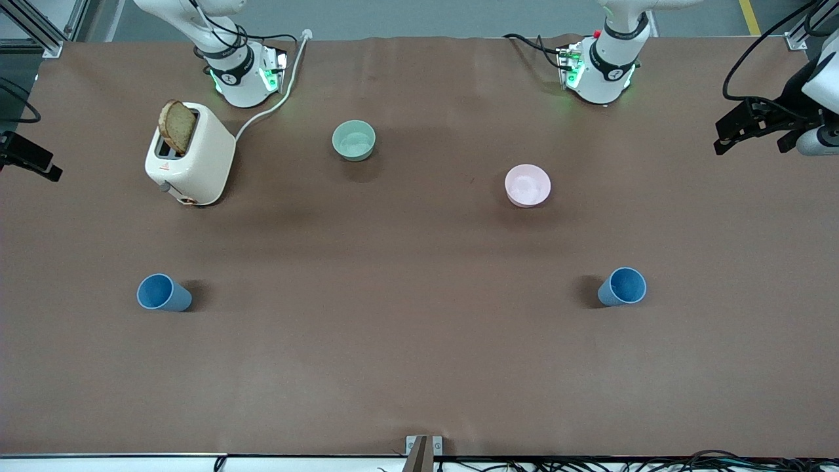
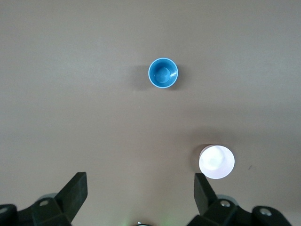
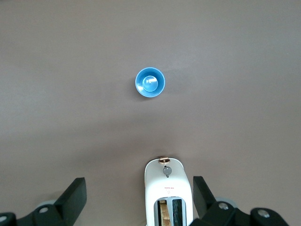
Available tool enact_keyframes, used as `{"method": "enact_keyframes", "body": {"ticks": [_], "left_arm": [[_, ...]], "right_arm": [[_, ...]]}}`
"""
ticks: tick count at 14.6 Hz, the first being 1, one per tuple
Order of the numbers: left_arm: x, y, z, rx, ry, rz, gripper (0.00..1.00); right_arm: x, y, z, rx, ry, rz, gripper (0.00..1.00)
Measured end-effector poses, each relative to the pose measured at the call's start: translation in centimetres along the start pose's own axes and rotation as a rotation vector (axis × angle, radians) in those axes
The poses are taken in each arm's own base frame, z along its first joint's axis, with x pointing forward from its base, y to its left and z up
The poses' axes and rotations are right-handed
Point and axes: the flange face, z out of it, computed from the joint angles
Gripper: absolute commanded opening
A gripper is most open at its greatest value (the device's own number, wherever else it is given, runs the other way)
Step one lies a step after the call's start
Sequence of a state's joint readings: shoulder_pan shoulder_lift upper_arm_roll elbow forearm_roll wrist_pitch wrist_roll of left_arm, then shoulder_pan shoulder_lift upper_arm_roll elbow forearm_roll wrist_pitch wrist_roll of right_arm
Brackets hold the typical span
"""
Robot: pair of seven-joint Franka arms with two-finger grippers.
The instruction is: Stack blue cups with both arms
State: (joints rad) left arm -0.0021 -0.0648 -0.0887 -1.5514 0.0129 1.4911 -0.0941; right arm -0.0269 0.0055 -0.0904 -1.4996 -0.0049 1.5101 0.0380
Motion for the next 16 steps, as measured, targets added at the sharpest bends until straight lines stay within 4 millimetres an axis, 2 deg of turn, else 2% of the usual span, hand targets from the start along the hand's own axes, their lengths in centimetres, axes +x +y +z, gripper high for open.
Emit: {"method": "enact_keyframes", "body": {"ticks": [6, 8, 9, 11, 12, 14, 16], "left_arm": [[0.4, -0.5, -0.3, -0.002, 0.01, -0.006, 1.0], [1.7, -1.5, 0.1, -0.005, 0.012, -0.015, 1.0], [2.8, -1.7, 1.0, -0.002, 0.015, -0.019, 1.0], [5.8, -1.5, 4.4, 0.01, 0.029, -0.013, 1.0], [7.4, -1.3, 6.8, 0.012, 0.034, -0.009, 1.0], [10.3, -1.1, 12.8, 0.009, 0.038, -0.004, 1.0], [12.1, -0.9, 19.0, 0.004, 0.028, 0.0, 1.0]], "right_arm": [[0.0, 0.2, 0.0, 0.0, 0.0, 0.004, 1.0], [0.0, 0.2, 0.0, 0.0, 0.0, 0.003, 1.0], [0.0, 0.0, 0.1, 0.0, -0.001, 0.001, 1.0], [0.7, -0.2, 1.0, -0.002, -0.01, -0.011, 1.0], [1.6, -0.2, 2.5, -0.004, -0.018, -0.031, 1.0], [5.0, 0.4, 7.4, -0.011, -0.019, -0.09, 1.0], [8.2, 1.8, 14.1, -0.021, -0.018, -0.134, 1.0]]}}
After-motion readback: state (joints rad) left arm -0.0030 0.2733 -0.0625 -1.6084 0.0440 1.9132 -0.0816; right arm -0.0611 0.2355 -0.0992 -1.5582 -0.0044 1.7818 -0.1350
